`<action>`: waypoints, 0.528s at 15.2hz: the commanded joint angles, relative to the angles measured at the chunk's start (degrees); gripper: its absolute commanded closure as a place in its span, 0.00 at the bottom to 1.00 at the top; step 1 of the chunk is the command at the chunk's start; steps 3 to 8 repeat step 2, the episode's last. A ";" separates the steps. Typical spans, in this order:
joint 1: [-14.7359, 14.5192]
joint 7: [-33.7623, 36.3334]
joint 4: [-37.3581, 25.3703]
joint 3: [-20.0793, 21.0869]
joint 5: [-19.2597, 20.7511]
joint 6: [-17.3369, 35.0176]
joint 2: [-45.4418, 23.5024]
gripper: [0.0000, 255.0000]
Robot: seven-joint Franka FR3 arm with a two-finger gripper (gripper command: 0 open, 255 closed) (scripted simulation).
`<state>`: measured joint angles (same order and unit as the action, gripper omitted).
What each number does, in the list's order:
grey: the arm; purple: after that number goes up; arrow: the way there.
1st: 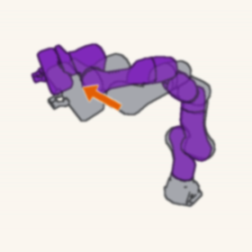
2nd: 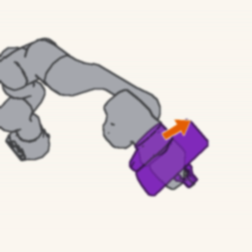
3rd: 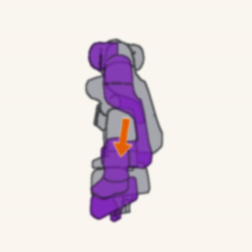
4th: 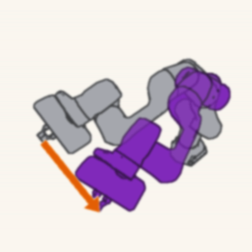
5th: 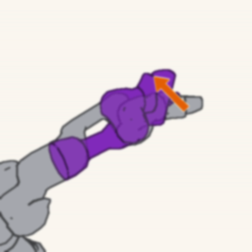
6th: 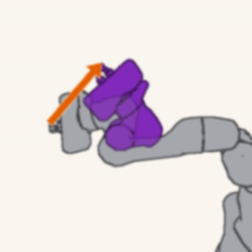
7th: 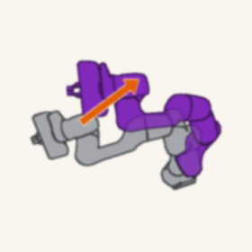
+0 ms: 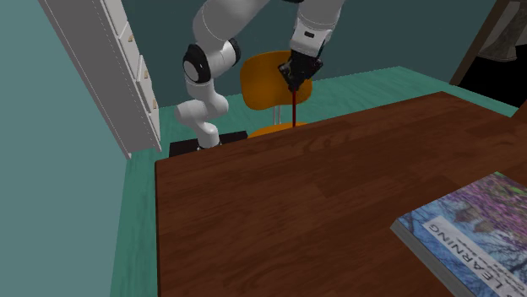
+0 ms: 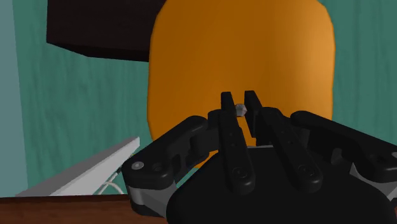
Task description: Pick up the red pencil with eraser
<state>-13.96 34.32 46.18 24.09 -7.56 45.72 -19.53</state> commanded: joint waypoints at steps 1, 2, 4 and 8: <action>-2.96 0.95 -3.27 0.93 0.43 -1.74 -8.02 1.00; -2.79 1.03 -3.27 1.25 0.56 -1.73 -8.06 1.00; -2.79 1.03 -3.27 1.25 0.56 -1.73 -8.06 1.00; -2.79 1.03 -3.27 1.25 0.56 -1.73 -8.06 1.00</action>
